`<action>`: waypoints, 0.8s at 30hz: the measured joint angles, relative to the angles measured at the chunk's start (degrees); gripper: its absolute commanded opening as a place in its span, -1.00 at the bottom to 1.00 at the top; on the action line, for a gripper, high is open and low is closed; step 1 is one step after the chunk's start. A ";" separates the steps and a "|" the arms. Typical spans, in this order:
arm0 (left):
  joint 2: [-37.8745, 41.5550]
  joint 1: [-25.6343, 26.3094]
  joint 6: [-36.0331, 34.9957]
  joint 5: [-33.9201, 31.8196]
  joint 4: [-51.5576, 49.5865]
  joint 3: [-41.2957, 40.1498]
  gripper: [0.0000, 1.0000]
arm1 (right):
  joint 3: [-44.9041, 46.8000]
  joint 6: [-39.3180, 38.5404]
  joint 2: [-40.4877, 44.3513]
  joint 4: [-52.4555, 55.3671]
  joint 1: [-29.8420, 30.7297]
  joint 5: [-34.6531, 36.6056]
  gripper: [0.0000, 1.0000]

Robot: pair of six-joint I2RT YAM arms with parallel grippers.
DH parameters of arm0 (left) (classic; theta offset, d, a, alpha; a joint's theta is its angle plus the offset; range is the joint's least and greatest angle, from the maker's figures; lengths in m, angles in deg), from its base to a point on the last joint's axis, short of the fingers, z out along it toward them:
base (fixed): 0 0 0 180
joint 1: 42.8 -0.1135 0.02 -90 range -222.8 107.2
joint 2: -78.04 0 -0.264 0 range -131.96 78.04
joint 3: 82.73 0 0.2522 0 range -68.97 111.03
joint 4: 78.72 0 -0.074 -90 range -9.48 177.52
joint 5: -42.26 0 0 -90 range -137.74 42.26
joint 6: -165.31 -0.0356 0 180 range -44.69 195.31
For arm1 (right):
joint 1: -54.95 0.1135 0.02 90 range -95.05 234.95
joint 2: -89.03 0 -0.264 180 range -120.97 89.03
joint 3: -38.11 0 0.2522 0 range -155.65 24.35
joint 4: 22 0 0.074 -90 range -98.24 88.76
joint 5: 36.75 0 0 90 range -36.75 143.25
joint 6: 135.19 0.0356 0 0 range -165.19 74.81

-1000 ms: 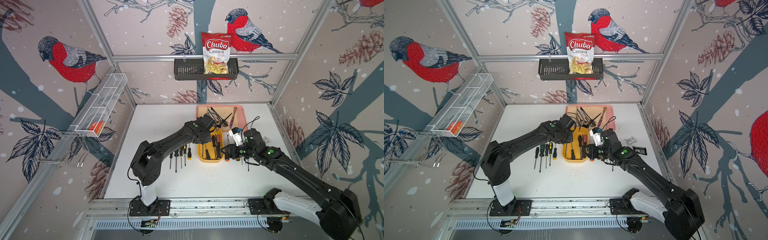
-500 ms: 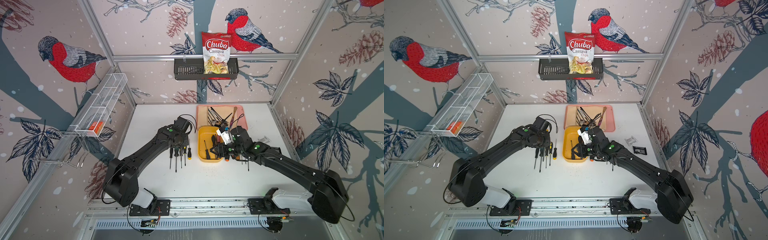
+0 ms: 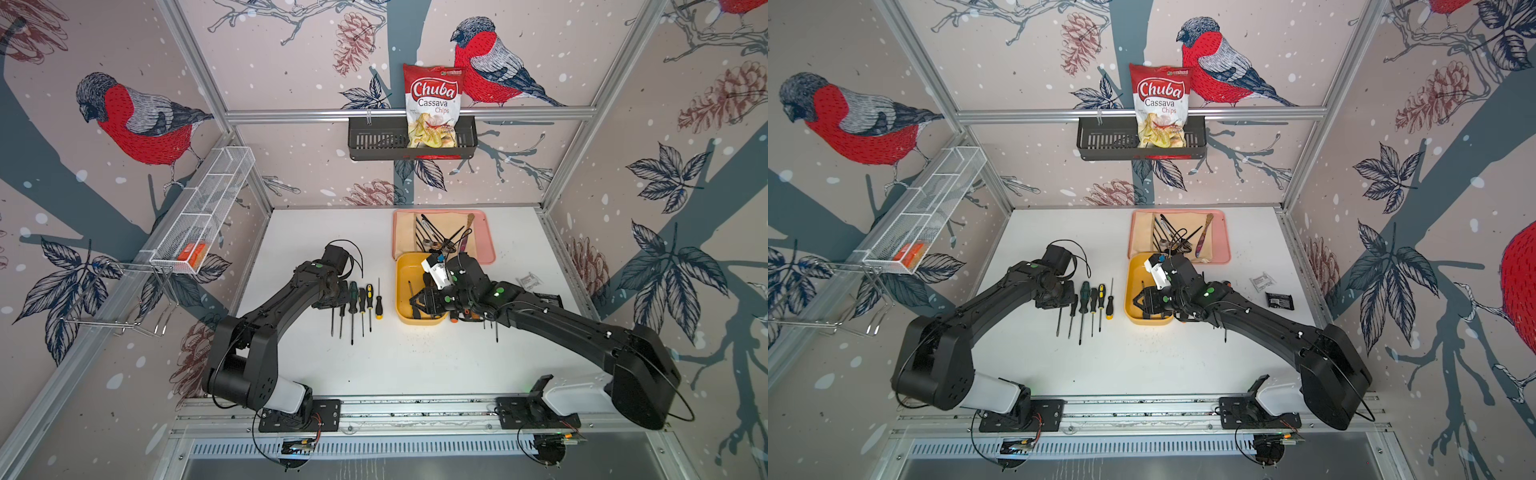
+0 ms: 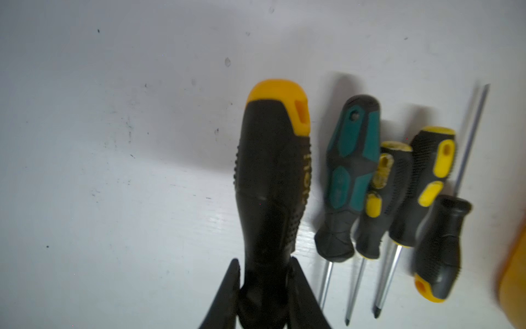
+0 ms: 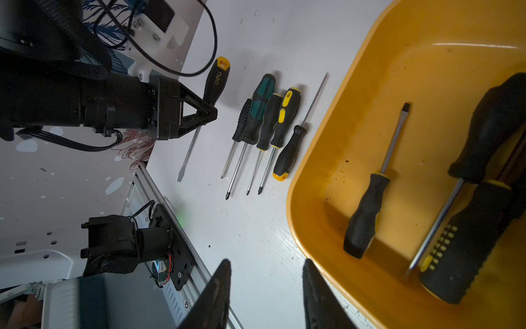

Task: Take out the screwdriver from the storage box
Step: Place the screwdriver at the center of the board.

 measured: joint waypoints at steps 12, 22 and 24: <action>-5.51 -2.82 -3.48 0.57 5.57 -3.10 -0.73 | 0.57 1.51 0.68 -0.11 0.90 2.29 -0.18; -8.20 -3.06 -3.91 1.38 7.69 -3.65 -0.56 | 0.31 1.55 0.68 0.17 1.03 2.71 -0.18; -8.37 -3.06 -3.91 1.40 7.87 -3.65 -0.50 | 0.22 1.55 0.68 0.26 1.07 2.71 -0.18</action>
